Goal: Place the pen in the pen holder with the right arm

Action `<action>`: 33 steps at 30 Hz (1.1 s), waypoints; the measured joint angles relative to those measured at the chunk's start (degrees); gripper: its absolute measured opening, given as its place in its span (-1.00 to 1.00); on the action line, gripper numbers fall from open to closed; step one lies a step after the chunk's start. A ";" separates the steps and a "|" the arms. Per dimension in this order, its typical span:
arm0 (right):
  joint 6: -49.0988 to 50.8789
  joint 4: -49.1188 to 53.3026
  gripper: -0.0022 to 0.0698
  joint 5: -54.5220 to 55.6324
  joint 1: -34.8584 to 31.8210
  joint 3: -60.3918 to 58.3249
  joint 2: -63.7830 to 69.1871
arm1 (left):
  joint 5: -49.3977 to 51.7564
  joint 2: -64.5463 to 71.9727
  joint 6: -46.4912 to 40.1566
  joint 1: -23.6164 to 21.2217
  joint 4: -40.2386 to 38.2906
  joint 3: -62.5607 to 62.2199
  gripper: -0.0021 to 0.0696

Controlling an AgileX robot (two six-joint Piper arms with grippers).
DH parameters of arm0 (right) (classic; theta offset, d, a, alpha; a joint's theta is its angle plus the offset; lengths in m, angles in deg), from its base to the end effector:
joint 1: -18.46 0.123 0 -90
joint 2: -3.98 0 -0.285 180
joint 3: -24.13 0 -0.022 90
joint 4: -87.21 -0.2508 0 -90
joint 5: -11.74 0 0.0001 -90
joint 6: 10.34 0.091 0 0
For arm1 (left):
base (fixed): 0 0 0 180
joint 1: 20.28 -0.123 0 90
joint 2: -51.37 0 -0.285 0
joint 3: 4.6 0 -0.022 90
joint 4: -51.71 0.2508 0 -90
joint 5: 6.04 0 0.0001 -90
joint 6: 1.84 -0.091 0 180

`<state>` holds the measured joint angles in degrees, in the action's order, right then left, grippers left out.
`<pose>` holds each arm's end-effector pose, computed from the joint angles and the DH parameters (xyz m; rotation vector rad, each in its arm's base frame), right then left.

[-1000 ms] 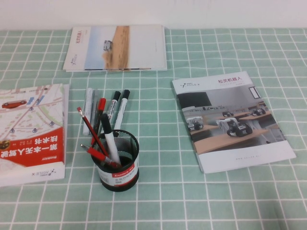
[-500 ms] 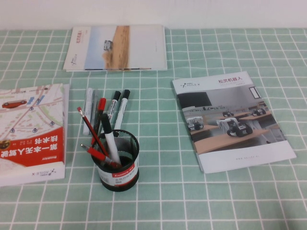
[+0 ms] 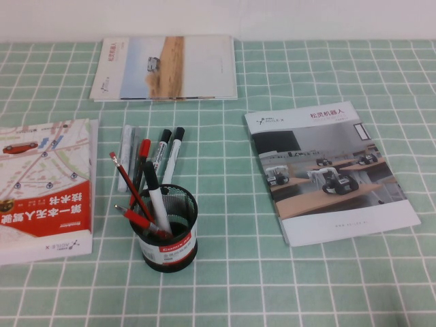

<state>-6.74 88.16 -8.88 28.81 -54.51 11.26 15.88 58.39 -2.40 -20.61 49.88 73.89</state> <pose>0.0523 0.0090 0.1729 -0.1200 1.8583 0.1526 0.0522 -0.0008 0.1721 -0.0158 1.8748 -0.0209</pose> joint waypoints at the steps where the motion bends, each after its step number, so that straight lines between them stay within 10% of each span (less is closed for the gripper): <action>1: -0.53 -0.95 -0.99 -0.08 0.00 0.00 0.00 | 0.00 0.00 0.00 0.00 0.00 0.00 -0.95; 33: -1.58 -2.25 -0.99 -0.12 0.00 0.00 0.00 | 0.00 0.00 0.00 0.00 0.00 0.00 -0.95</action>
<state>-8.32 85.90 -9.00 28.81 -54.51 11.26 15.88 58.39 -2.40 -20.61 49.88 73.89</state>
